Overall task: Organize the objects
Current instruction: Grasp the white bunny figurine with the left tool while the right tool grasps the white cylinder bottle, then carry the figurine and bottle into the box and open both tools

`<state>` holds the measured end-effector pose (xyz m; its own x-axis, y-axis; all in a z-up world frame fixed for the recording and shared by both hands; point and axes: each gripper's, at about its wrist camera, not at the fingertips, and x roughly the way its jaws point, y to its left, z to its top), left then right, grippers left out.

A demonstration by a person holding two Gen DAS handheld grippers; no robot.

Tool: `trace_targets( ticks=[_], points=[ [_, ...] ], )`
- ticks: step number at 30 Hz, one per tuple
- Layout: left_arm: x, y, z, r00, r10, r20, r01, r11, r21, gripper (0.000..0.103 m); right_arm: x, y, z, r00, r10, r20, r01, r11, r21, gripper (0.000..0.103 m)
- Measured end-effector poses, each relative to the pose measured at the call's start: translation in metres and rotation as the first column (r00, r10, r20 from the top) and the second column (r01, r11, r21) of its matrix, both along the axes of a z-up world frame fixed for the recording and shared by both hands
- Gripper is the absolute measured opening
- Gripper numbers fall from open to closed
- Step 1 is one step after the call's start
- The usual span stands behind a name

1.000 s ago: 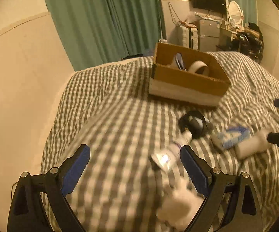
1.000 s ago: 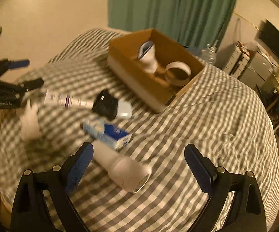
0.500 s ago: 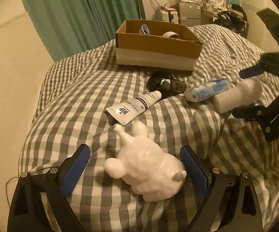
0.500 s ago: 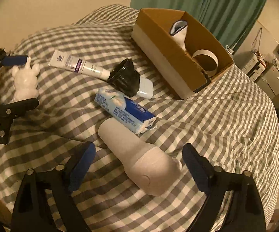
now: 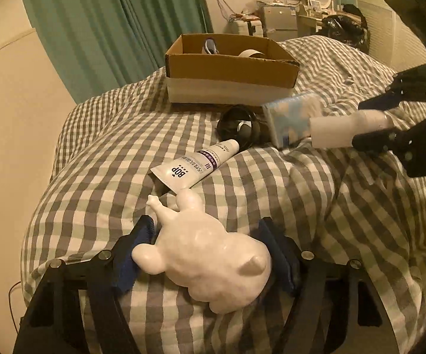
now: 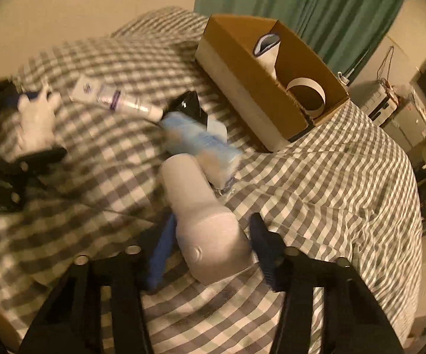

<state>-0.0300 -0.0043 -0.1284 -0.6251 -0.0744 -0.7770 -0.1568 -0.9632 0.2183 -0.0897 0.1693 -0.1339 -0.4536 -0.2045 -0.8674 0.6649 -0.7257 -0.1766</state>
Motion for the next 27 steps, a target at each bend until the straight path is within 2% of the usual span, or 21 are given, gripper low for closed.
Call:
trace_targets(
  ticks=[12, 27],
  points=[
    [-0.004, -0.003, 0.025, 1.000, -0.012, -0.014, 0.013, 0.997, 0.077, 0.075, 0.019, -0.010, 0.021, 0.998, 0.029, -0.050, -0.029, 1.000, -0.002, 0.050],
    [-0.036, -0.013, 0.048, 0.999, -0.017, -0.045, 0.021, 0.994, 0.105, 0.075, 0.021, -0.016, 0.043, 0.994, 0.016, -0.104, -0.018, 1.000, -0.016, 0.049]
  ],
)
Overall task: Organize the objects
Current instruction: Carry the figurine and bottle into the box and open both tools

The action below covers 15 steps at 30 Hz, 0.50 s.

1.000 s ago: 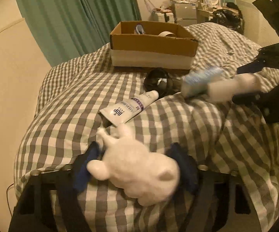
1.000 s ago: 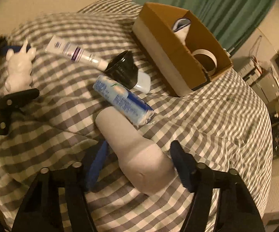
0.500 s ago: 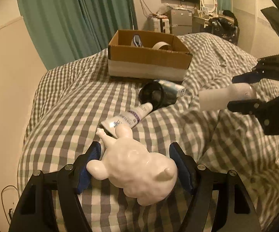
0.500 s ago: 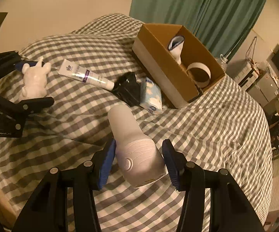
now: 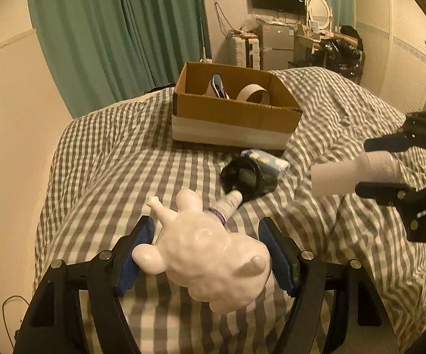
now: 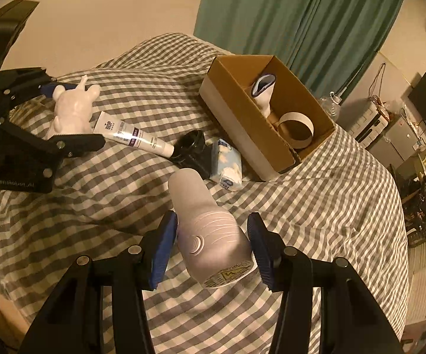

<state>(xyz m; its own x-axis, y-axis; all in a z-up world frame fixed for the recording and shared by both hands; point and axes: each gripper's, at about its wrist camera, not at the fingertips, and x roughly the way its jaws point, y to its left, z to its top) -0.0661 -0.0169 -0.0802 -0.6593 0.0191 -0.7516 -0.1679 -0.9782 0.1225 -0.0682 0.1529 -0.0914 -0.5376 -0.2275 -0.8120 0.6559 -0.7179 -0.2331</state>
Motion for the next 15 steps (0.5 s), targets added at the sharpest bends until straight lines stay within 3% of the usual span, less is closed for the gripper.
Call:
trace_targets(
  ticks=[15],
  points=[
    [-0.089, -0.006, 0.046, 0.996, -0.041, -0.073, 0.042, 0.999, 0.009, 0.075, -0.043, -0.007, 0.043, 0.998, -0.007, -0.068, 0.003, 0.998, -0.058, 0.049]
  ],
)
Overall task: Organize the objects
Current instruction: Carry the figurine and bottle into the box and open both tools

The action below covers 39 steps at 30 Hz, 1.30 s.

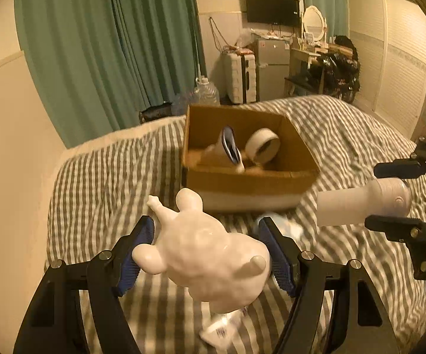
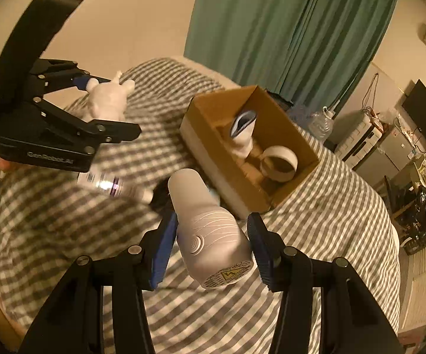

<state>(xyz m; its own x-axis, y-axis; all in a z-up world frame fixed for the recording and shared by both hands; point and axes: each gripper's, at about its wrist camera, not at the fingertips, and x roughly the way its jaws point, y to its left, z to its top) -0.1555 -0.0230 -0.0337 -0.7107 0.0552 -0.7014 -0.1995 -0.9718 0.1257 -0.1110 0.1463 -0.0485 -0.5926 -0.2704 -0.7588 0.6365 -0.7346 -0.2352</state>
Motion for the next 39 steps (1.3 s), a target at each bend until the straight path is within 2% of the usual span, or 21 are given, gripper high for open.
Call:
trace_targets(
  ticks=[9, 15, 19, 26, 34, 36, 39],
  points=[
    [-0.078, -0.001, 0.026, 0.997, 0.008, -0.077, -0.009, 1.000, -0.007, 0.075, -0.066, -0.002, 0.041, 0.995, -0.028, -0.100, 0.019, 0.996, -0.084, 0.049],
    [-0.148, 0.012, 0.020, 0.997, 0.000, -0.079, 0.001, 1.000, 0.015, 0.075, -0.133, -0.008, 0.050, 0.991, -0.068, -0.113, 0.052, 0.989, -0.140, 0.049],
    [-0.188, 0.016, -0.004, 0.999, 0.025, -0.038, -0.025, 0.999, 0.021, 0.075, -0.172, -0.014, 0.033, 0.991, -0.098, -0.091, 0.083, 0.985, -0.149, 0.049],
    [-0.212, 0.026, -0.052, 1.000, -0.013, 0.022, 0.014, 0.999, -0.039, 0.075, -0.220, -0.011, -0.017, 0.990, -0.138, -0.004, 0.136, 0.980, -0.148, 0.049],
    [-0.210, 0.036, -0.064, 0.998, -0.063, 0.013, 0.064, 0.995, -0.070, 0.075, -0.243, -0.004, -0.057, 0.984, -0.167, 0.070, 0.175, 0.974, -0.141, 0.049],
    [-0.207, 0.037, -0.066, 0.997, -0.071, 0.005, 0.071, 0.993, -0.095, 0.075, -0.241, -0.001, -0.061, 0.983, -0.169, 0.077, 0.178, 0.974, -0.137, 0.049],
    [-0.209, 0.036, -0.065, 0.997, -0.075, 0.007, 0.076, 0.994, -0.084, 0.077, -0.235, 0.007, -0.055, 0.975, -0.211, 0.069, 0.220, 0.962, -0.161, 0.049]
  ],
)
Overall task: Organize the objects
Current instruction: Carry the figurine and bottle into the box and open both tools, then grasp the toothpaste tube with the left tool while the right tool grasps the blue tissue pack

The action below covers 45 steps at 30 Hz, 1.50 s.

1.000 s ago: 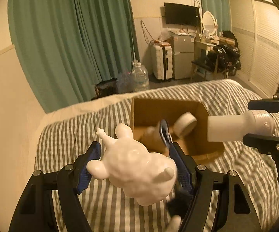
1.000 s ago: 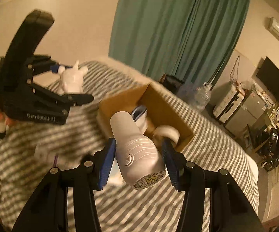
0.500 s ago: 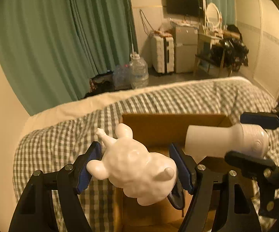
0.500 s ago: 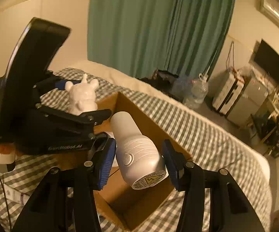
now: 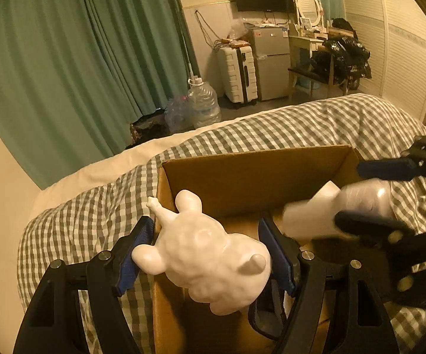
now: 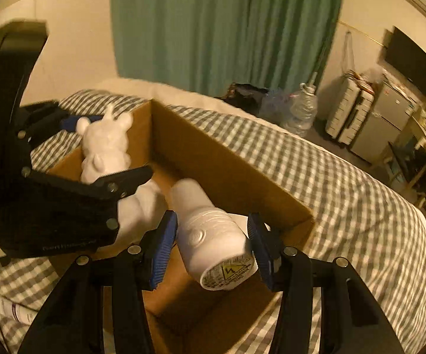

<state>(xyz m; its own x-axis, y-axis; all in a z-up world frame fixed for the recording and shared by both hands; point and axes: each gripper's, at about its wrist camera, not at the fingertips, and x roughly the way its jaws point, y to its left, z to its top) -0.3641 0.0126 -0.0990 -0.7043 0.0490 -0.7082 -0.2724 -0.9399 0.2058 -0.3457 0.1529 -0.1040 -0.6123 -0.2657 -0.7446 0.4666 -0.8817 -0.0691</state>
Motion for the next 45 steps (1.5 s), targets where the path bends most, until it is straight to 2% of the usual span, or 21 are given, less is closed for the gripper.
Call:
trace_targets(
  ticks=[1, 3, 4, 8, 15, 19, 21, 26, 30, 33, 38, 40, 42, 45],
  points=[
    [0.001, -0.001, 0.001, 1.000, -0.005, 0.003, 0.005, 1.000, 0.008, 0.082, 0.002, 0.002, 0.004, 1.000, -0.005, -0.008, 0.004, 1.000, -0.010, 0.051],
    [0.007, -0.001, 0.004, 1.000, -0.015, 0.004, 0.015, 1.000, 0.023, 0.093, 0.006, 0.009, 0.013, 0.999, -0.029, -0.028, 0.028, 0.999, -0.023, 0.072],
    [0.010, -0.001, 0.007, 1.000, -0.019, -0.002, 0.019, 0.999, 0.027, 0.094, 0.010, 0.015, 0.018, 0.998, -0.046, -0.038, 0.045, 0.999, -0.029, 0.073],
    [0.026, 0.001, 0.022, 0.999, -0.022, -0.036, 0.024, 0.999, 0.033, 0.097, 0.032, 0.032, 0.042, 0.994, -0.090, -0.055, 0.087, 0.995, -0.048, 0.074],
    [0.062, -0.015, 0.054, 0.997, 0.067, -0.025, -0.065, 0.995, 0.076, 0.097, 0.087, 0.040, 0.073, 0.994, -0.094, -0.048, 0.092, 0.995, -0.033, 0.075],
    [0.095, -0.033, 0.056, 0.995, 0.098, -0.003, -0.098, 0.991, 0.094, 0.097, 0.119, 0.035, 0.082, 0.997, -0.060, -0.050, 0.059, 0.998, -0.019, 0.075],
    [0.113, -0.038, 0.049, 0.993, 0.114, 0.010, -0.114, 0.990, 0.080, 0.097, 0.131, 0.030, 0.081, 0.998, -0.039, -0.044, 0.038, 0.999, -0.019, 0.075],
    [0.151, -0.049, 0.027, 0.990, 0.137, 0.042, -0.138, 0.990, 0.028, 0.097, 0.147, 0.012, 0.058, 1.000, -0.029, 0.007, 0.029, 0.999, -0.046, 0.075],
    [0.177, -0.049, 0.004, 0.987, 0.136, 0.084, -0.139, 0.990, 0.022, 0.097, 0.146, 0.011, 0.024, 0.997, -0.048, 0.060, 0.051, 0.997, -0.050, 0.075],
    [0.190, -0.048, -0.010, 0.985, 0.115, 0.128, -0.118, 0.993, 0.021, 0.097, 0.137, 0.015, -0.007, 0.988, -0.079, 0.133, 0.089, 0.993, -0.073, 0.075],
    [0.198, -0.043, -0.026, 0.979, 0.094, 0.180, -0.102, 0.994, 0.032, 0.095, 0.131, 0.015, -0.036, 0.978, -0.082, 0.194, 0.100, 0.992, -0.081, 0.075],
    [0.200, -0.040, -0.034, 0.975, 0.086, 0.206, -0.095, 0.995, 0.033, 0.090, 0.132, 0.015, -0.042, 0.975, -0.077, 0.209, 0.097, 0.991, -0.090, 0.075],
    [0.201, -0.036, -0.048, 0.964, 0.075, 0.257, -0.089, 0.995, 0.044, 0.089, 0.131, 0.013, -0.048, 0.973, -0.067, 0.222, 0.089, 0.992, -0.089, 0.075],
    [0.205, -0.027, -0.061, 0.965, 0.067, 0.253, -0.068, 0.998, -0.004, 0.087, 0.127, 0.011, -0.060, 0.965, -0.060, 0.256, 0.086, 0.992, -0.089, 0.075]
  ],
)
